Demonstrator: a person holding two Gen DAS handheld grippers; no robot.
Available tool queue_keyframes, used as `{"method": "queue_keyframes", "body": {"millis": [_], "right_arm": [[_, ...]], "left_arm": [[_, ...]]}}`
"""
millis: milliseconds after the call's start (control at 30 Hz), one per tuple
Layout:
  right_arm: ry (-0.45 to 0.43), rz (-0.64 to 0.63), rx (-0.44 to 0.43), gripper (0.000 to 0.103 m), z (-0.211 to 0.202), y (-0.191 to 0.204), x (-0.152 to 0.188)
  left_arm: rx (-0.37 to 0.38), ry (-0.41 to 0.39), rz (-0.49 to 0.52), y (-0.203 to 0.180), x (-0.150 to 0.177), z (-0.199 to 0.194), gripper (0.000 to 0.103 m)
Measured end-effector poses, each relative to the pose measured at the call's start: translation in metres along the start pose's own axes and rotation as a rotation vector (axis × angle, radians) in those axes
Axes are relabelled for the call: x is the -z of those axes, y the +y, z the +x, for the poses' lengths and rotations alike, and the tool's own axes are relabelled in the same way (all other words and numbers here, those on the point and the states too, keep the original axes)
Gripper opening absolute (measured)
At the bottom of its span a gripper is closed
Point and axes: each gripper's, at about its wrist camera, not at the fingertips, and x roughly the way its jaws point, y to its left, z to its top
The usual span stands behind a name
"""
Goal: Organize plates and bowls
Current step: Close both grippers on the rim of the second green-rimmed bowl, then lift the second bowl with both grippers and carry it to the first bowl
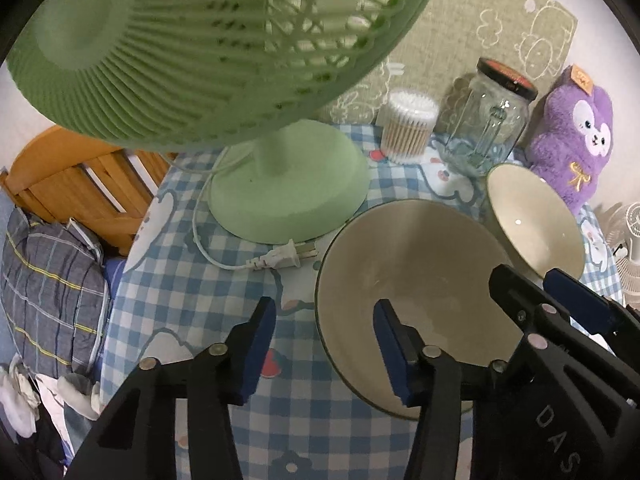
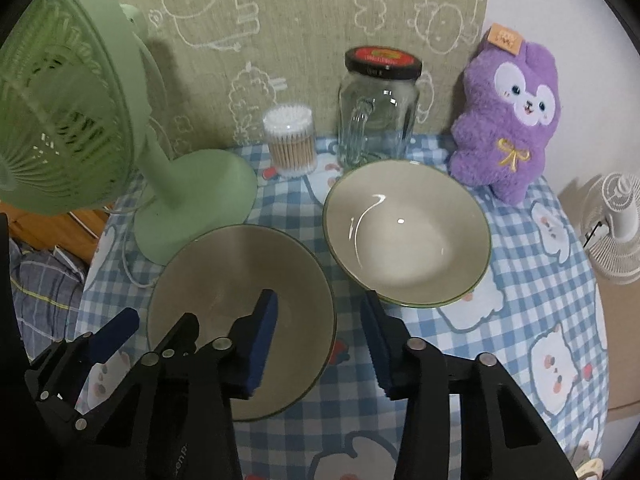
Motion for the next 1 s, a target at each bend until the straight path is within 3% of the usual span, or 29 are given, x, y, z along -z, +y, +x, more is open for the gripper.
{"method": "queue_keyframes", "body": {"millis": [167, 267, 367, 600, 767, 1000], "right_arm": [[0.009, -0.011, 0.009, 0.040, 0.010, 0.001, -0.002], [0.018, -0.014, 0.005, 0.032, 0.014, 0.003, -0.002], [0.026, -0.003, 0.003, 0.031, 0.018, 0.002, -0.001], [0.041, 0.012, -0.006, 0.025, 0.025, 0.000, -0.001], [0.043, 0.012, 0.017, 0.016, 0.027, -0.002, 0.000], [0.056, 0.013, 0.020, 0.015, 0.025, -0.003, 0.002]], "left_arm": [[0.006, 0.011, 0.001, -0.001, -0.001, 0.011, 0.042], [0.008, 0.018, 0.006, -0.004, -0.001, 0.014, 0.037], [-0.007, 0.023, 0.007, -0.005, -0.001, 0.017, 0.032], [-0.009, 0.036, 0.015, -0.007, -0.001, 0.021, 0.013], [-0.020, 0.034, 0.033, -0.009, -0.001, 0.021, 0.012], [-0.027, 0.042, 0.041, -0.011, -0.001, 0.021, 0.012]]}}
